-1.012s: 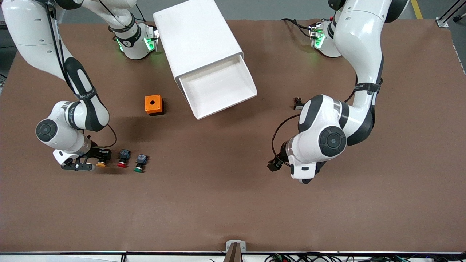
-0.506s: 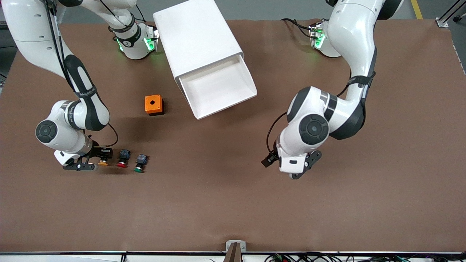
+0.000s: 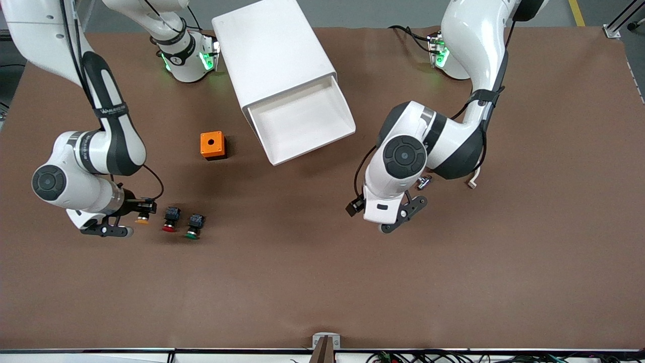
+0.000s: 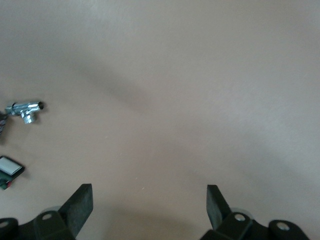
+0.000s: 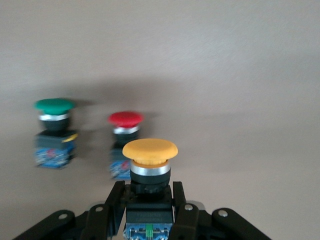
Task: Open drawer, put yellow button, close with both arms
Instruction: 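Carry the yellow button with the right gripper over the open drawer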
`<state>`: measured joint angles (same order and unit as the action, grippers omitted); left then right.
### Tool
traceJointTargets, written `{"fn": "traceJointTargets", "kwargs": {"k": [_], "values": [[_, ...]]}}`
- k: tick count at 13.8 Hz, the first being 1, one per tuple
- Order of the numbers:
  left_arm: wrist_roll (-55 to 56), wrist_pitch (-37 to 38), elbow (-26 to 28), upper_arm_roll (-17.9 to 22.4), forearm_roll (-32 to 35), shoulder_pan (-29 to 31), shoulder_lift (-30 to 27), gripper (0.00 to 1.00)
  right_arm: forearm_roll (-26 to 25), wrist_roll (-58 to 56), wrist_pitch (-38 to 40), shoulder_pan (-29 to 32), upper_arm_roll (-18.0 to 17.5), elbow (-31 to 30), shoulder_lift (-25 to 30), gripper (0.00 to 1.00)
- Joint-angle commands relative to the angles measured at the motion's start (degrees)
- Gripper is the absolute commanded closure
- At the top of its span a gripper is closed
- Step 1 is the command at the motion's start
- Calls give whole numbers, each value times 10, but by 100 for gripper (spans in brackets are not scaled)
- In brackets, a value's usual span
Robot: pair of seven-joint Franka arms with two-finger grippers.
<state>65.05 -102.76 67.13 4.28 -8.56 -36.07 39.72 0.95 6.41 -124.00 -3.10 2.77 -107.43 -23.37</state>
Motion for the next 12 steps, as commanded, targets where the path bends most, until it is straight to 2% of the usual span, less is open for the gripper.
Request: {"fn": "traceJointTargets", "kwargs": {"k": [1, 7, 10, 12], "values": [[-2, 21, 14, -1, 10, -15, -17, 0, 1, 98, 70, -50, 2, -6, 61, 100], [-19, 23, 19, -15, 8, -25, -24, 0, 2, 344, 190, -167, 1, 3, 155, 100], [-30, 23, 19, -22, 7, -24, -24, 0, 5, 480, 221, -227, 0, 27, 171, 100], [-50, 23, 19, -23, 6, -24, -24, 0, 36, 567, 221, -266, 1, 39, 179, 100]]}}
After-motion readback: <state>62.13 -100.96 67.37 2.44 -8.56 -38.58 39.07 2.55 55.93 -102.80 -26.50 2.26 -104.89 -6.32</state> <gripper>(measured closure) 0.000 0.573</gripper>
